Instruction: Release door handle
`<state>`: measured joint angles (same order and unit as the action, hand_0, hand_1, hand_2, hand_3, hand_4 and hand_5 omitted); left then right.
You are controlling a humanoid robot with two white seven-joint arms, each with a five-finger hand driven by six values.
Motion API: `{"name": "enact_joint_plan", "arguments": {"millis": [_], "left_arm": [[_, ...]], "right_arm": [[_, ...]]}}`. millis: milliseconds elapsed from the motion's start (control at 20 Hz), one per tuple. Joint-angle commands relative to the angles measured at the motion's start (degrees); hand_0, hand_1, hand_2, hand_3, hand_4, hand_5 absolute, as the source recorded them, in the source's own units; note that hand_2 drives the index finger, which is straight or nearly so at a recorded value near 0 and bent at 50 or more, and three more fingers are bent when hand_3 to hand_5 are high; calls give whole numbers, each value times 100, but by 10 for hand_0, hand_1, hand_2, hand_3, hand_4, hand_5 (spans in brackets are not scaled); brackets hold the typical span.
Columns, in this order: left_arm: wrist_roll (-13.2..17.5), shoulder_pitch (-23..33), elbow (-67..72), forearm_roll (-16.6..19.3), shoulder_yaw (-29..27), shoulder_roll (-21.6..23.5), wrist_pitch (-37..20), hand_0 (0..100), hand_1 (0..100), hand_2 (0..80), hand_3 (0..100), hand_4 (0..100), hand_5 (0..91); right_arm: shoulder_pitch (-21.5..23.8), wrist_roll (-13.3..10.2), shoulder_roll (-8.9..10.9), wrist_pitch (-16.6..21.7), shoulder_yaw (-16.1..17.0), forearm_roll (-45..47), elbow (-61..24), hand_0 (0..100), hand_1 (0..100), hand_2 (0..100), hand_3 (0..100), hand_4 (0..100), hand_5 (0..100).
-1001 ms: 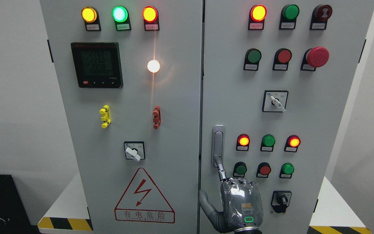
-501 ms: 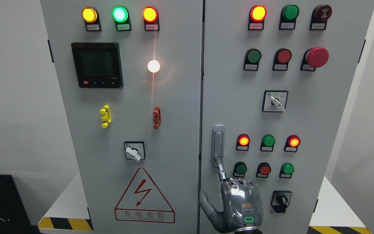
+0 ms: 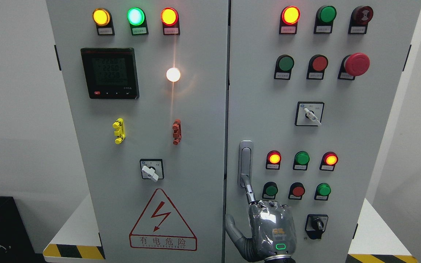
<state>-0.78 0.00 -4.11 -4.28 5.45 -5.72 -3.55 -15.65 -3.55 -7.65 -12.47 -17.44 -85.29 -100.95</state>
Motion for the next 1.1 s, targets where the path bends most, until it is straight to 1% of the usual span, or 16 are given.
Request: {"name": "enact_joint_plan", "arguments": {"millis": [0,1052], "left_arm": [[-1,97,-2,6,0,0,-5,120,556,0,0,0,0],[-1,97,-2,6,0,0,-5,120,556,0,0,0,0]], "right_arm": [[1,12,1,-10,39,3,110,453,241,28,996,992,1000],[27,13,1,-10,30,3,145,455,242,56,1000,996,1000]]}}
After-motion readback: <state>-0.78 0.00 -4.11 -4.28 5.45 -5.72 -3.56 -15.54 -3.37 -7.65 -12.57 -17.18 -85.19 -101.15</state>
